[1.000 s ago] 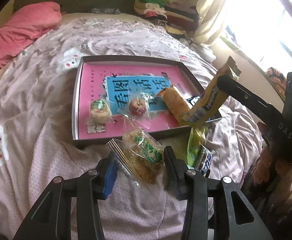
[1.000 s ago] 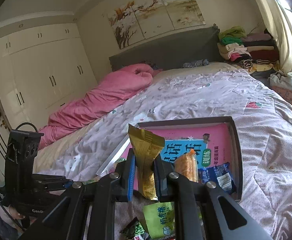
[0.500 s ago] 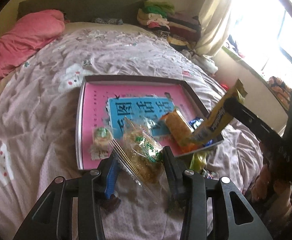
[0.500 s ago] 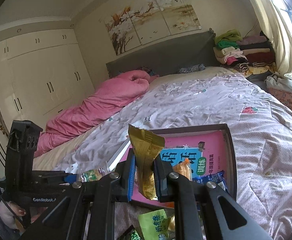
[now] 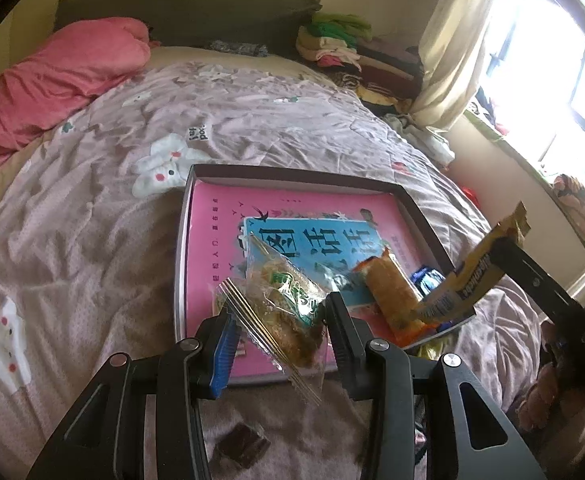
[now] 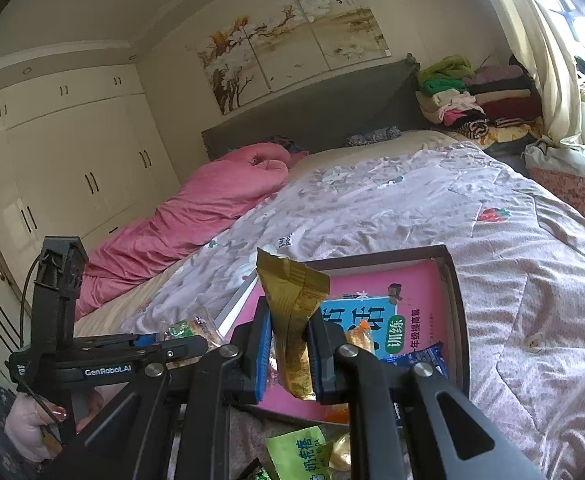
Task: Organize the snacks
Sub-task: 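Carry the pastry bag in left tool and yellow bag in right tool over the tray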
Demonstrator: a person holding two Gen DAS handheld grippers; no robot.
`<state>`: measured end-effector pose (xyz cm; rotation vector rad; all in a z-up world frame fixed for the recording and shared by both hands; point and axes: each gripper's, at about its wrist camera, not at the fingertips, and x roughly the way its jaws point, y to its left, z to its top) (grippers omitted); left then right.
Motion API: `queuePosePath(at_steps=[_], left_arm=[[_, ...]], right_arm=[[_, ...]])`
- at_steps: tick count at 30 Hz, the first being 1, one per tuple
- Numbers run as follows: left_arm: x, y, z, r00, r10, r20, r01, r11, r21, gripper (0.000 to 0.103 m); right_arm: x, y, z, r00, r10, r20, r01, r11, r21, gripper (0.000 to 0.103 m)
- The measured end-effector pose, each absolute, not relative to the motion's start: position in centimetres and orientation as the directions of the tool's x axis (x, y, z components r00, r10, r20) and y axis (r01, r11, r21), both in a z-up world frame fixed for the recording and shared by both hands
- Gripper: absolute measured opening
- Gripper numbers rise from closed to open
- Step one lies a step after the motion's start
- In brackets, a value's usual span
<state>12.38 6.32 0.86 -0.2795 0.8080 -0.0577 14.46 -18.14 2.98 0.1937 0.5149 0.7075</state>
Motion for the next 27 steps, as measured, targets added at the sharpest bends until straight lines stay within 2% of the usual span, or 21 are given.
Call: queuePosePath(at_steps=[14, 27], left_arm=[[14.5, 6.3, -1.3, 0.686, -0.131, -0.716, -0.072, 0.967, -0.246, 0.044], [15.3, 5.9, -2.7, 0.661, -0.153, -0.735, -0.061, 0.965, -0.255, 0.043]], right_arm=[[16.6, -18.8, 0.8, 0.627, 0.658, -0.416, -0.501, 0.750, 0.432, 0.017], [17.0, -17.9, -0.4, 0.604, 0.658, -0.449, -0.493, 0.751, 0.439, 0.017]])
